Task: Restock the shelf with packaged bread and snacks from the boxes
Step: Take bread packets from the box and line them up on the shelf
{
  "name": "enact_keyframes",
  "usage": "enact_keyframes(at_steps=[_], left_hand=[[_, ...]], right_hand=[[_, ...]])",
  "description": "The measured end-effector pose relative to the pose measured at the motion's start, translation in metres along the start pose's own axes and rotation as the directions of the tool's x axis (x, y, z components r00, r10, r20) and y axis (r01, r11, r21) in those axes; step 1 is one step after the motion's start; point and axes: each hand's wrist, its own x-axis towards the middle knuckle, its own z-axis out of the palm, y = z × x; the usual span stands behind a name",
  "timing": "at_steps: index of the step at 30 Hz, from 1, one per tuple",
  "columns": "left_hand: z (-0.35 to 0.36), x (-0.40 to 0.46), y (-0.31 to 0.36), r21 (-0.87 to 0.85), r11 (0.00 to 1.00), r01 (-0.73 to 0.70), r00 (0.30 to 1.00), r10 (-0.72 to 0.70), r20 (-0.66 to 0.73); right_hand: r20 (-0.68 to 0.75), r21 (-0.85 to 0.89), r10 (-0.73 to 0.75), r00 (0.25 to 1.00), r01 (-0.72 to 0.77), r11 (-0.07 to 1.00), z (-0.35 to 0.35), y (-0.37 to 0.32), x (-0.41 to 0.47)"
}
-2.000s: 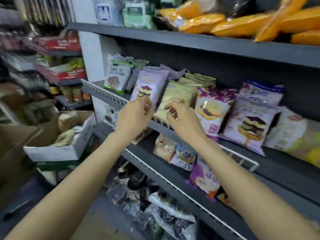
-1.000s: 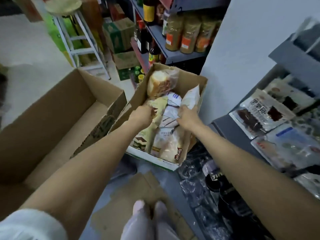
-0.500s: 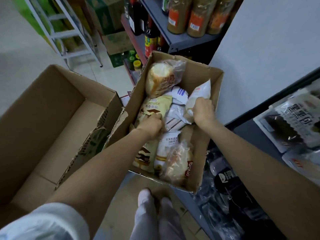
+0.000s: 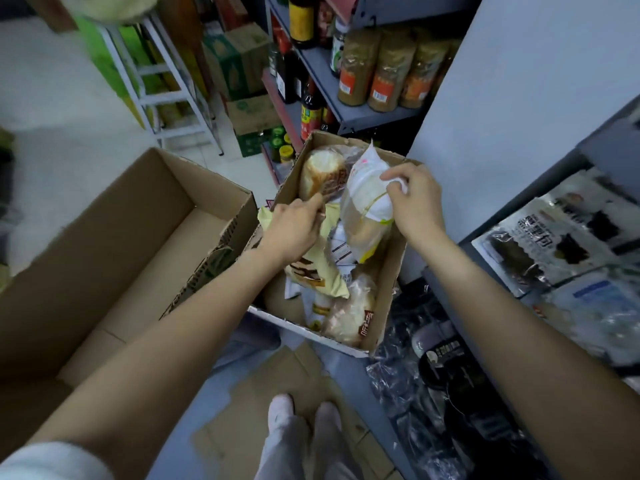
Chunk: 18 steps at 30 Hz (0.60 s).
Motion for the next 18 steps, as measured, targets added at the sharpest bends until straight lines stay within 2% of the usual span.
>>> enact_keyframes(at_steps=[5, 7, 10, 13, 16, 18], left_hand=[[-0.058, -0.019, 0.047, -0.079, 0.995, -0.053, 0.977, 0.035, -0.212], [-0.079, -0.034, 0.065, -0.003, 0.994, -0.113, 0.965, 0.109, -0.238], [-0.102, -0.063, 0.082, 0.223, 0.965, -0.139, 0.957, 0.188, -0.219], [-0.125, -0.099, 0.104, 0.391, 0.911, -0.130, 0.951, 0.226, -0.210], [-0.150, -0.137, 0.133, 0.383, 0.916, -0.120, 0.953, 0.214, -0.213], [-0.164, -0.161, 0.152, 0.350, 0.924, -0.155, 0.951, 0.236, -0.202]], right_hand=[[-0.170, 0.033, -0.023, 0.985, 0.029, 0.999, -0.031, -0.050, -0.031], [-0.221, 0.033, -0.021, 0.975, 0.029, 0.999, -0.044, -0.070, -0.046], [-0.279, 0.069, -0.001, 0.960, 0.021, 0.997, -0.064, -0.099, -0.072], [-0.294, 0.227, 0.093, 0.951, -0.025, 0.974, -0.088, -0.128, -0.110], [-0.265, 0.481, 0.214, 0.940, -0.063, 0.874, -0.116, -0.154, -0.161], [-0.263, 0.541, 0.243, 0.934, -0.066, 0.838, -0.136, -0.167, -0.201]])
